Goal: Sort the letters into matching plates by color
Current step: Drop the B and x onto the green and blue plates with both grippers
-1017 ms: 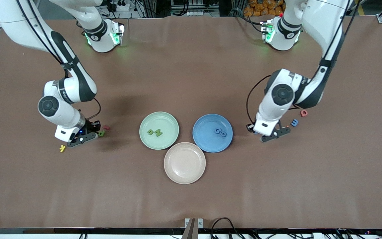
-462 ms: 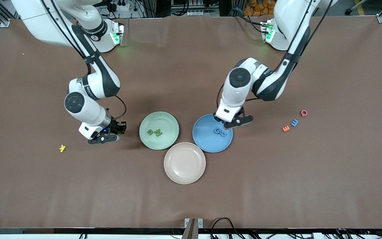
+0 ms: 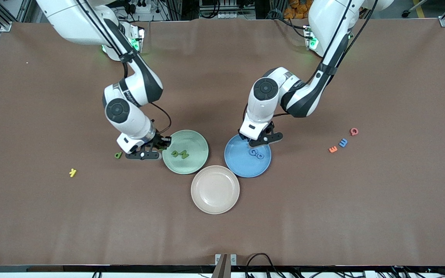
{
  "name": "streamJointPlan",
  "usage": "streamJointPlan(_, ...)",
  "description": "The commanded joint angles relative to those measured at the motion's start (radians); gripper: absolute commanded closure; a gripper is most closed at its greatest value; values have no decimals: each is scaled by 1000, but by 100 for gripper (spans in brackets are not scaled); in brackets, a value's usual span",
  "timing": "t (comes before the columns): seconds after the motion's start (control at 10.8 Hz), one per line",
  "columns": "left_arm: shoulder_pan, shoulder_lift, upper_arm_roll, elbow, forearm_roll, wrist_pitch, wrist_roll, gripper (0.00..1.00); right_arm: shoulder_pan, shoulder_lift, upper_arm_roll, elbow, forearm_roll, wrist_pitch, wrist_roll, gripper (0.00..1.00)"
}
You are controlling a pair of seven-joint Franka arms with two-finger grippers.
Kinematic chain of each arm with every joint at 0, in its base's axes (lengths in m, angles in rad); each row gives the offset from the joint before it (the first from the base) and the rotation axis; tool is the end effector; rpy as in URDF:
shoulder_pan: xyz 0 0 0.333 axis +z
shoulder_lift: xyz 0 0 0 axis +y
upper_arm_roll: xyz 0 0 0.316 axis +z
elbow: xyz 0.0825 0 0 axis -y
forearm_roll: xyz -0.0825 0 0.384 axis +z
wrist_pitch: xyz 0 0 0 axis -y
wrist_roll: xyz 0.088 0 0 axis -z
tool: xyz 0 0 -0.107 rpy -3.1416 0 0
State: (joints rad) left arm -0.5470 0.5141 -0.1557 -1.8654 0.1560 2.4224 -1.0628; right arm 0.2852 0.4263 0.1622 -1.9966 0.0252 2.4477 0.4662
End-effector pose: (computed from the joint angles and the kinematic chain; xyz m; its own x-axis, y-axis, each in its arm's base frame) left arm 0.4967 -0.4116 0.2472 0.9630 0.2642 0.0527 0.2630 -0.9644 0.0285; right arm 0.5529 0.2618 0.2503 0.9985 -0.0527 -0.0123 -0.0535 -0.9948 -0.0872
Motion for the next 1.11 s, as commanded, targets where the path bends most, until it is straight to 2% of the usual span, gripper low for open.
streamJointPlan(0.0, 13, 3, 8, -6, 25, -14, 76, 0, 61, 26, -4, 44, 16, -15, 130, 83)
streamJointPlan(0.28, 76, -20, 10, -43, 27, -14, 193, 0, 98, 49, -4, 74, 16, -15, 213, 81)
streamJointPlan(0.46, 133, -40, 7, -60, 27, -14, 275, 0, 103, 51, -3, 75, 16, -15, 259, 44)
streamJointPlan(0.55, 160, -52, 8, -73, 27, -14, 324, 0, 112, 54, -3, 75, 16, -15, 302, 0)
streamJointPlan(1.02, 327, -130, 5, -173, 28, -13, 677, 0, 77, 49, -26, 73, 1, -39, 296, 0)
